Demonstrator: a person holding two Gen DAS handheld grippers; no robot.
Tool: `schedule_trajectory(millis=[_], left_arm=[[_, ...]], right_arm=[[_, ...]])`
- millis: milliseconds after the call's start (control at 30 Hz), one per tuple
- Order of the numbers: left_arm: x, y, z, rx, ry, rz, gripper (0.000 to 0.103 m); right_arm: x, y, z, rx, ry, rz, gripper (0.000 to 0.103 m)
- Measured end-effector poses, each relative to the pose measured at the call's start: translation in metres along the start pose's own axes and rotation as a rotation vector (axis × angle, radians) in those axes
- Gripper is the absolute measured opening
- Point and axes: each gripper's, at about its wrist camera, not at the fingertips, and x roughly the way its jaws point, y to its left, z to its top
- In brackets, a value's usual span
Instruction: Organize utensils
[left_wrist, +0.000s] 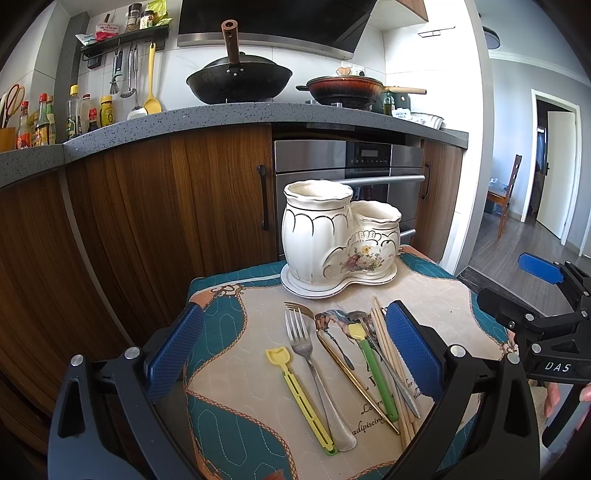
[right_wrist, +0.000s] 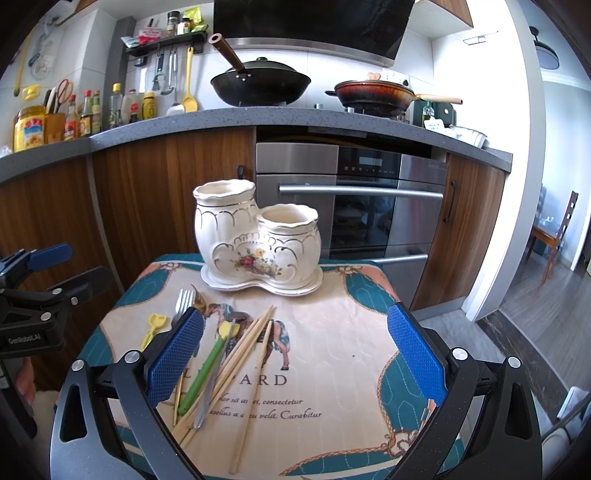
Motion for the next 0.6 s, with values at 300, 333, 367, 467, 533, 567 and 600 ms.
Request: schedule_trajectory(millis=[300, 333, 367, 467, 533, 567, 600], left_arm=[[0.000, -0.001, 0.000, 0.002, 0.001, 0.001, 0.098], [0.000, 0.000, 0.000, 0.005, 0.001, 0.002, 0.098], [0.000, -0.001, 0.000, 0.005, 0.000, 0.002, 0.098], [-0.001, -0.002, 0.000, 0.019, -0.011, 0.002, 0.098], [-0.003, -0.003, -0.001, 0.031, -0.025, 0.008, 0.098], [-0.002, -0.002, -0.001, 0.032, -0.025, 0.006, 0.098], [0.000, -0.001, -0.001, 0.032, -0.018, 0.005, 0.098]], right_arm=[[0.000, 0.000, 0.001, 0.000, 0.001, 0.000, 0.099], [0.000, 0.000, 0.001, 0.000, 0.001, 0.000, 0.099], [0.000, 0.000, 0.001, 0.000, 0.004, 0.001, 0.099], [0.006, -0.001, -0.005, -0.004, 0.019, 0.013, 0.099], [0.011, -0.001, -0.008, -0.013, 0.040, 0.023, 0.099], [0.014, -0.002, -0.009, -0.016, 0.051, 0.034, 0.099], [0.017, -0.002, -0.012, -0.017, 0.068, 0.049, 0.099]])
